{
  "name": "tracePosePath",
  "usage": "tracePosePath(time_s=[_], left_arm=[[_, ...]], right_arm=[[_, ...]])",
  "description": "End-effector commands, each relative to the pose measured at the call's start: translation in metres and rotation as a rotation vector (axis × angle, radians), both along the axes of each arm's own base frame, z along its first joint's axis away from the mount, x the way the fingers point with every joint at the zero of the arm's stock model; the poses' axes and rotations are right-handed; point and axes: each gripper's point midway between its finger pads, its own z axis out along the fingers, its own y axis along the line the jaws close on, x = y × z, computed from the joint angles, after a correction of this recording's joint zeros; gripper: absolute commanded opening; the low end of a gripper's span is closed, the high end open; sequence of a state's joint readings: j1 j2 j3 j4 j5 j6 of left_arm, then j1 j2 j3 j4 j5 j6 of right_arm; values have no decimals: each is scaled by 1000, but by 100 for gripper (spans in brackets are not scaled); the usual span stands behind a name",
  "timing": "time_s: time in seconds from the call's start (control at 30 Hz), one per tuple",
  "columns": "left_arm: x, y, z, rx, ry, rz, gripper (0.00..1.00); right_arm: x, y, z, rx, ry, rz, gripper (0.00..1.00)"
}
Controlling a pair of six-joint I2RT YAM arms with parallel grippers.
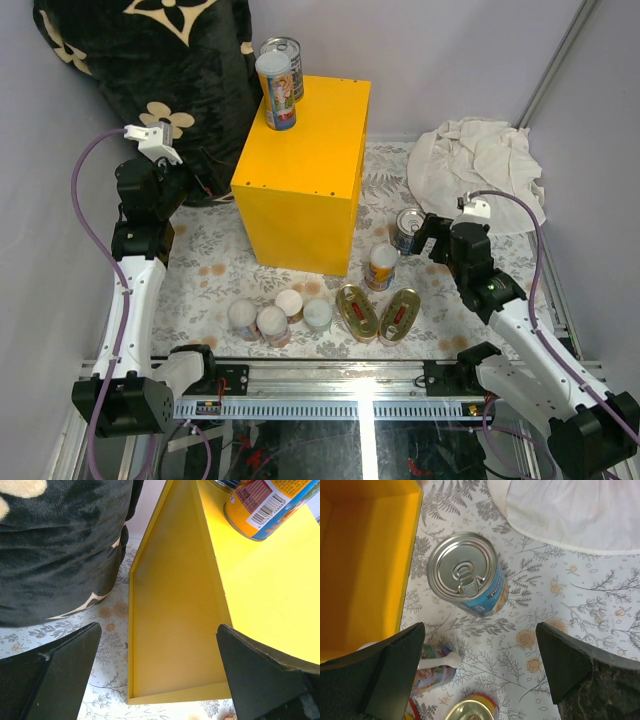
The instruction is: Place and organize the canned foods onto the counter
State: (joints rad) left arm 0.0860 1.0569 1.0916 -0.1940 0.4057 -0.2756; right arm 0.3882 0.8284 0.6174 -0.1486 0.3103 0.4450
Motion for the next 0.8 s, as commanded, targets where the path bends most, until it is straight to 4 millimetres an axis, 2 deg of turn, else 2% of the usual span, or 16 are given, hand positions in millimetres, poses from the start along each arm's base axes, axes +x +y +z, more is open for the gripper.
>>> tracePosePath(time_s=[0.0,0.23,0.37,0.5,0.6,0.77], left_arm=[[1,-5,11,-3,-52,-31,100],[2,-7,9,-5,-44,-44,100],[1,-8,9,-6,-45,-49,100],[2,-8,9,-7,-43,-47,100],[1,-7,8,-5,-42,-41,100],[1,-4,9,1,-48,-29,100]], right_arm=[[-5,11,-9,0,31,63,100],[3,30,-26,-110,63,146,99],[10,24,-35,-130,86,95,99],[18,34,-41,-126,89,143,99],[25,34,-56,-111,147,146,99],[43,28,-58,-102,106,128,100]])
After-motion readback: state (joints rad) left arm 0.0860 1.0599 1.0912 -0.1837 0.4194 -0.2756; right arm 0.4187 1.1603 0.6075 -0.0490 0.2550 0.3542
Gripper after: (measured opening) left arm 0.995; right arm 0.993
